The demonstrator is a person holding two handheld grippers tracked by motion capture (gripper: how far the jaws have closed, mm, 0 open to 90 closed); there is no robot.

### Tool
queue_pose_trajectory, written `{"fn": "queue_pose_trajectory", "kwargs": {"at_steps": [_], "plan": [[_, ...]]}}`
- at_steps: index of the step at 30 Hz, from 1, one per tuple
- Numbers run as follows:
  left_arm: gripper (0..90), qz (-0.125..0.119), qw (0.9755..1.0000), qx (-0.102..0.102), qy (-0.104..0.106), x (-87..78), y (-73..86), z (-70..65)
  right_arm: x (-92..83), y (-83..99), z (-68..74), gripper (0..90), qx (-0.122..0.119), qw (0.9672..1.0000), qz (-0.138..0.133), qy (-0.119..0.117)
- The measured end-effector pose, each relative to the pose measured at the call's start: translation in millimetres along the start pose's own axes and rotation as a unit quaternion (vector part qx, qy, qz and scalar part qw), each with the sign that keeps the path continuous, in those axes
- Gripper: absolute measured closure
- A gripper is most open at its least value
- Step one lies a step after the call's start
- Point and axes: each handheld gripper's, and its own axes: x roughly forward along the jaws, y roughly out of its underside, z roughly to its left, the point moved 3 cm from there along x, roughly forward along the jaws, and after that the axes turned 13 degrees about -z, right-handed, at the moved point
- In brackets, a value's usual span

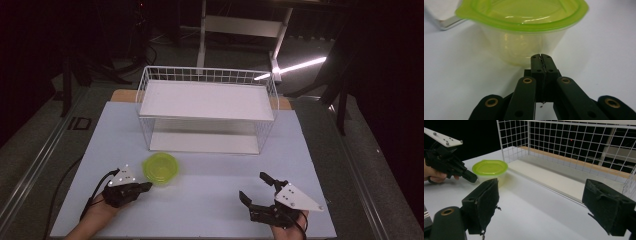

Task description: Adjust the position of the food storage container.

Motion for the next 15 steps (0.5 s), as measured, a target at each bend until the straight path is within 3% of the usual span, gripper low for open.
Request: {"fn": "queue_pose_trajectory", "kwargs": {"at_steps": [5,15], "plan": [[90.0,0.008,0.9999,0.001,-0.006,-4.0,-0.3,-0.6,0.2,0.2,-0.4,13.9,-0.001,1.0,0.0,-0.001],[90.0,0.017,0.9977,-0.021,-0.062,-6.2,2.3,28.4,1.9,0.1,1.2,14.0,-0.002,1.0,0.002,-0.006]]}}
